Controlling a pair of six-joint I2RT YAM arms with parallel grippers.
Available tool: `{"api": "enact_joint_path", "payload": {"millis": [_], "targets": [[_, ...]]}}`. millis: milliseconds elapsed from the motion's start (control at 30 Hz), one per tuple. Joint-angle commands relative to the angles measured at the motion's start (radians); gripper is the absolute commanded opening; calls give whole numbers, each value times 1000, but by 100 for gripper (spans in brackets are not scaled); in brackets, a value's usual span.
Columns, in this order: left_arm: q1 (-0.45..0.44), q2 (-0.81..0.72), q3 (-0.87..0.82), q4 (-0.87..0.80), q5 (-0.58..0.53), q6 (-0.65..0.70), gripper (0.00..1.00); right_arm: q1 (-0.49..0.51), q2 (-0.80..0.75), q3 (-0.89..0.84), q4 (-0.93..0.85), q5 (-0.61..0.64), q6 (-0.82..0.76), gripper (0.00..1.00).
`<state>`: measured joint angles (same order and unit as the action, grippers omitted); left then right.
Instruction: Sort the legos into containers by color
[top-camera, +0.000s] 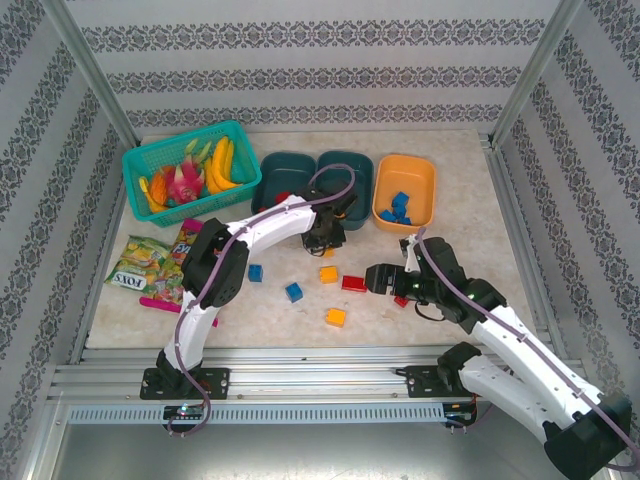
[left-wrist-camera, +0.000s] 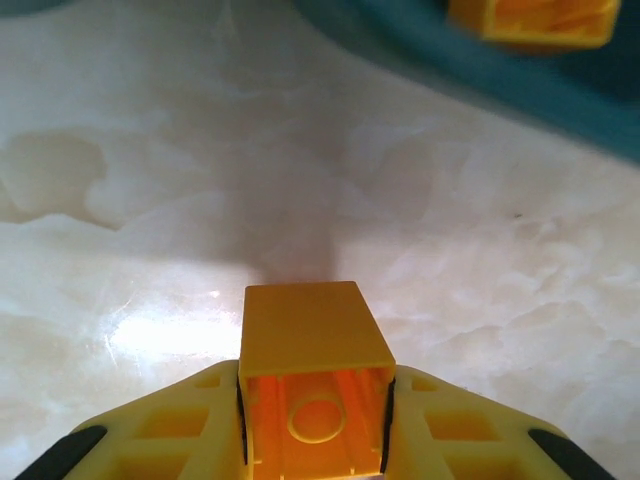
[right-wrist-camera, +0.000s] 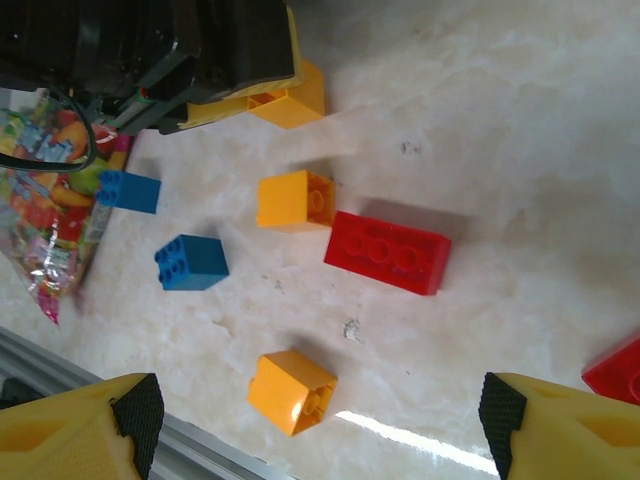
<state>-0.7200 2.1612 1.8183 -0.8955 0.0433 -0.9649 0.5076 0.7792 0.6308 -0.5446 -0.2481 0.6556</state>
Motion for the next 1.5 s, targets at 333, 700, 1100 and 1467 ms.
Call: {"api": "enact_joint_path", "payload": {"millis": [333, 700, 1100, 1467], "targets": [[77, 33, 384, -89, -91, 161, 30, -130, 171, 269, 76, -4, 13, 84], [159, 299, 650, 66, -120, 300, 31, -188, 345, 336, 329, 16, 164, 84], [182, 374, 661, 87, -33, 275, 51, -200, 364, 322, 314, -16, 194, 84], [183, 166, 694, 4, -1, 238, 70, -205, 345, 429, 207, 0, 53, 84]]}}
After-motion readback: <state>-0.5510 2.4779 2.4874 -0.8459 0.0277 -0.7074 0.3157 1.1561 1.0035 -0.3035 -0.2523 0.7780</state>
